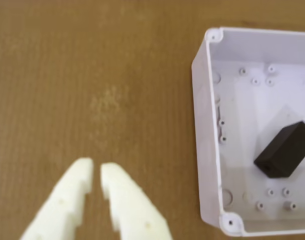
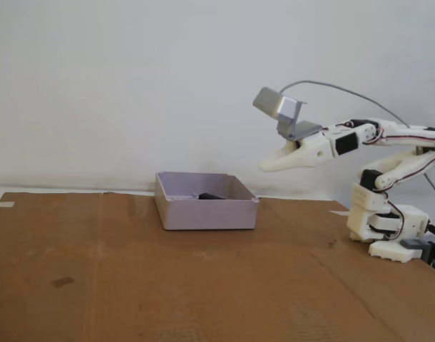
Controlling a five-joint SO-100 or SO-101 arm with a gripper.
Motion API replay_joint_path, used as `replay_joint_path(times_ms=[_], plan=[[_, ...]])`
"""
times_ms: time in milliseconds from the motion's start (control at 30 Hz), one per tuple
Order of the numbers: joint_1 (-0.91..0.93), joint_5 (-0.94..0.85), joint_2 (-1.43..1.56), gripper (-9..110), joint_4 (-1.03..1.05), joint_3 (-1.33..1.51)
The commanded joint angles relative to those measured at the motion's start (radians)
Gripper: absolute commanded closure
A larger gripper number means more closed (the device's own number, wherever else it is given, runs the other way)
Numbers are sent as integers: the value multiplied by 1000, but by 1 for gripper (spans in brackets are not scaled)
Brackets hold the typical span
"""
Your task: Grasp a block and put it in the box.
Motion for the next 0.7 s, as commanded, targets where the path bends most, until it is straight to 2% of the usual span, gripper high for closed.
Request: replay_joint_path(times_ms=[0,667], plan=[[-5,-6,129,101,-48,20],[-5,-6,408,101,-51,273]])
